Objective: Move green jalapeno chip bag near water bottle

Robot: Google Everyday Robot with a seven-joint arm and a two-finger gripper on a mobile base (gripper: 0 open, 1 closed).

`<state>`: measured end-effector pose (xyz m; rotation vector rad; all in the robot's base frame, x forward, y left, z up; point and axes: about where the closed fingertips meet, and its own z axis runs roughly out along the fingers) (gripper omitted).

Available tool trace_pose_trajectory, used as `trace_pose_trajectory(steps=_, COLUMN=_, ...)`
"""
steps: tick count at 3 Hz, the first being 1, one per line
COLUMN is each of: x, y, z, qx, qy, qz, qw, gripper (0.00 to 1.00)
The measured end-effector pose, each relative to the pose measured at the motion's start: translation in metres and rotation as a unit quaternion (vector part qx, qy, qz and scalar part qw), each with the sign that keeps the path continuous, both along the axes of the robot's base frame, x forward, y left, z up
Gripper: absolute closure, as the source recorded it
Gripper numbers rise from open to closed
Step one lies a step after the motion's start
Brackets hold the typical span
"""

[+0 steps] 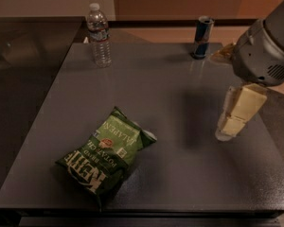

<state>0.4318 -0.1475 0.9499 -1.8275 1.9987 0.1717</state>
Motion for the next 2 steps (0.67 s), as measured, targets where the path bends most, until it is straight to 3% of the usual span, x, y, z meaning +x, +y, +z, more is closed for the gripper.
trace_pose_trajectory(steps=1, x=-0.006, y=0.035, z=-0.010, qx=0.024, qy=0.005, qz=0.022, qw=0.9995, gripper=0.00)
trace_pose_trajectory(steps=2, x=-0.010, y=0.062, z=-0.023, qx=0.026, qy=0.006, qz=0.038, qw=0.9989, gripper=0.00)
